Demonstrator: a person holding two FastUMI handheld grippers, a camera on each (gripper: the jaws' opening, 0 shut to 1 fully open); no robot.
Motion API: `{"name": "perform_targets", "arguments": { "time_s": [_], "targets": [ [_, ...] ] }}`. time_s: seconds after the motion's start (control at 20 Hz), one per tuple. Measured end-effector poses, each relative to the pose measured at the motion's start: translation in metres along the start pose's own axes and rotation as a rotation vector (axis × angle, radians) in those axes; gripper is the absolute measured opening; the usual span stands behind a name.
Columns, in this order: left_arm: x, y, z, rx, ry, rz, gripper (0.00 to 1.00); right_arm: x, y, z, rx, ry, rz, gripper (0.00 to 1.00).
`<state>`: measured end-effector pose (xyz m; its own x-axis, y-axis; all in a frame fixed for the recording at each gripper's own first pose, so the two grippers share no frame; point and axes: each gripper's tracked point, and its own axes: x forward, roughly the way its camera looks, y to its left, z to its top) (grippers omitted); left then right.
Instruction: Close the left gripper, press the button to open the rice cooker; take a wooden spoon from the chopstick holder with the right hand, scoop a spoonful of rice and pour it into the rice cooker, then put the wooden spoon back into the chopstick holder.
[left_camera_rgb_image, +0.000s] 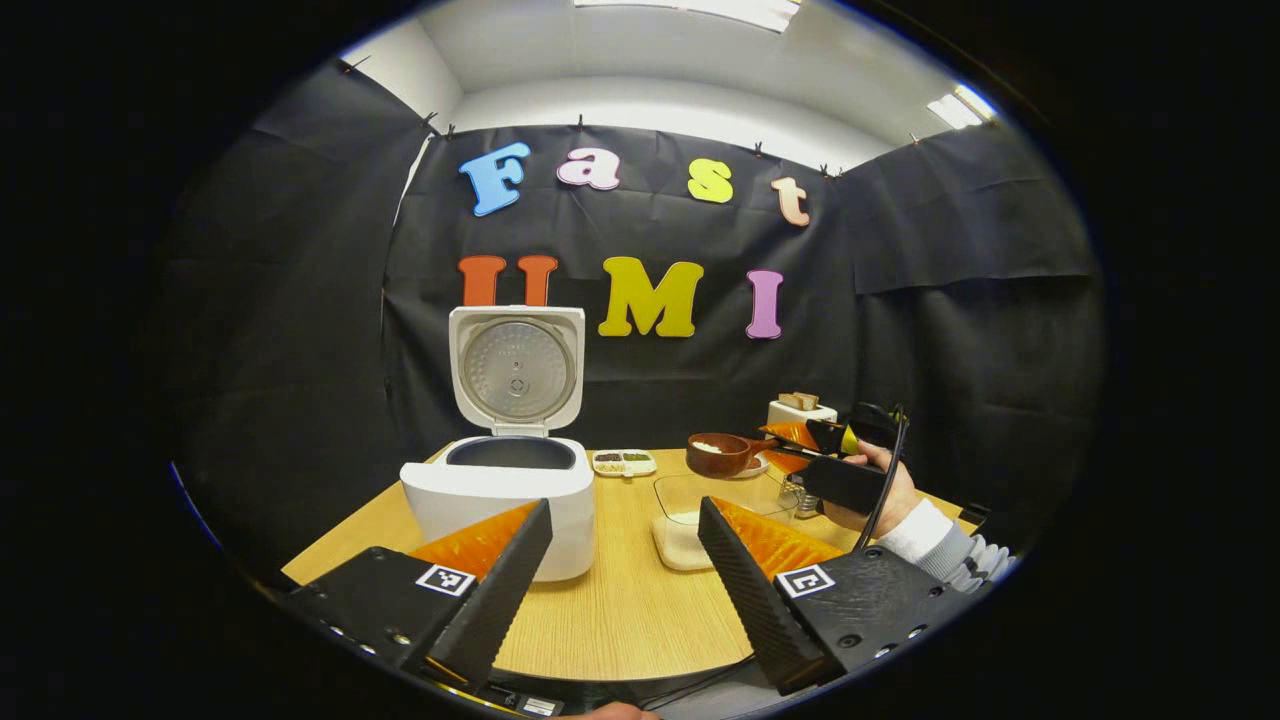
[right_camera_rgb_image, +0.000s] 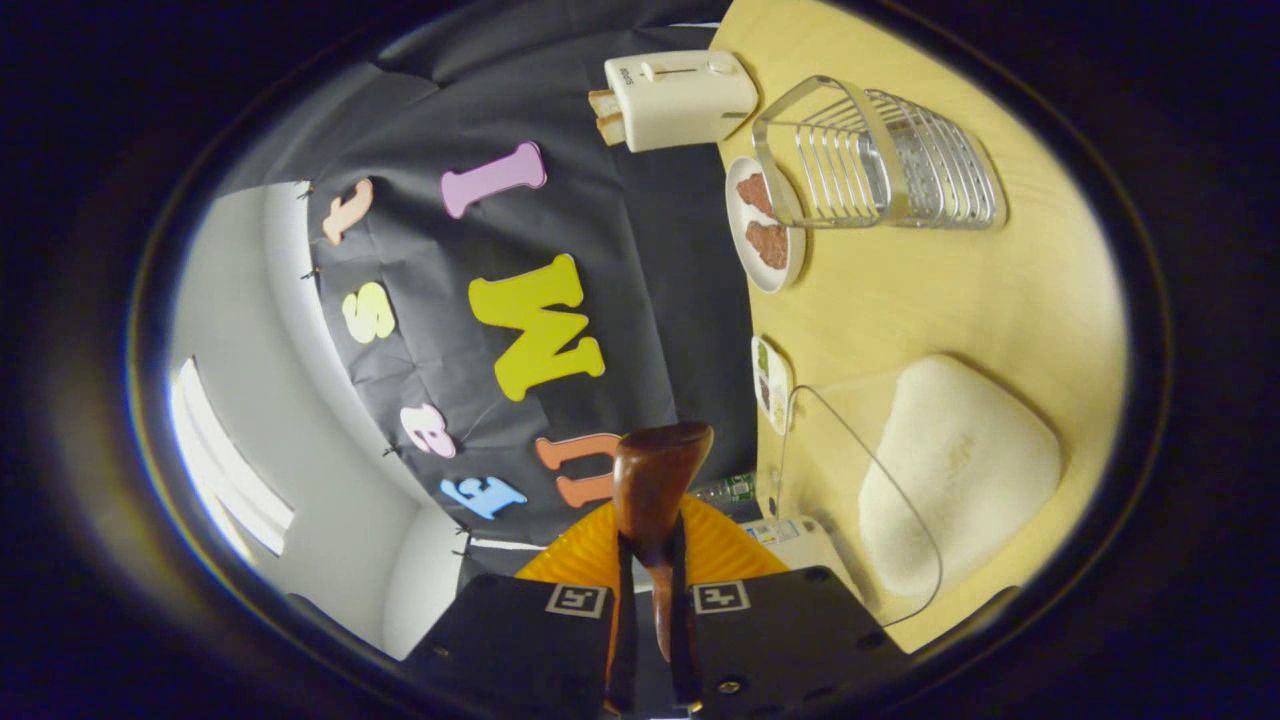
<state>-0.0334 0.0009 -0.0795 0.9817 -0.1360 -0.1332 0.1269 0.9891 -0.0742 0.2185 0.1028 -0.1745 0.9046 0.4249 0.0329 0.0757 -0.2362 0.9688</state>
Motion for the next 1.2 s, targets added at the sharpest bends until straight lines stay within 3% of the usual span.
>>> {"name": "perform_targets", "arguments": {
  "time_s": [0.45,0.75,0.85,1.2],
  "targets": [
    [-0.022,0.027,0.015,-0.064,-0.047,0.003,0.94,0.045,0.021,-0.067,-0.096,0.09,-0.037,0.18],
    [-0.034,0.044,0.02,-0.106,-0.07,0.004,0.94,0.087,0.044,-0.142,-0.158,0.171,-0.06,0.17],
    [-0.036,0.058,0.022,-0.116,-0.081,0.048,0.94,0.105,0.052,-0.159,-0.241,0.175,-0.068,0.17],
    [-0.039,0.073,0.019,-0.123,-0.078,0.055,0.94,0.161,0.044,-0.203,-0.55,0.122,-0.186,0.18]
  ]
}}
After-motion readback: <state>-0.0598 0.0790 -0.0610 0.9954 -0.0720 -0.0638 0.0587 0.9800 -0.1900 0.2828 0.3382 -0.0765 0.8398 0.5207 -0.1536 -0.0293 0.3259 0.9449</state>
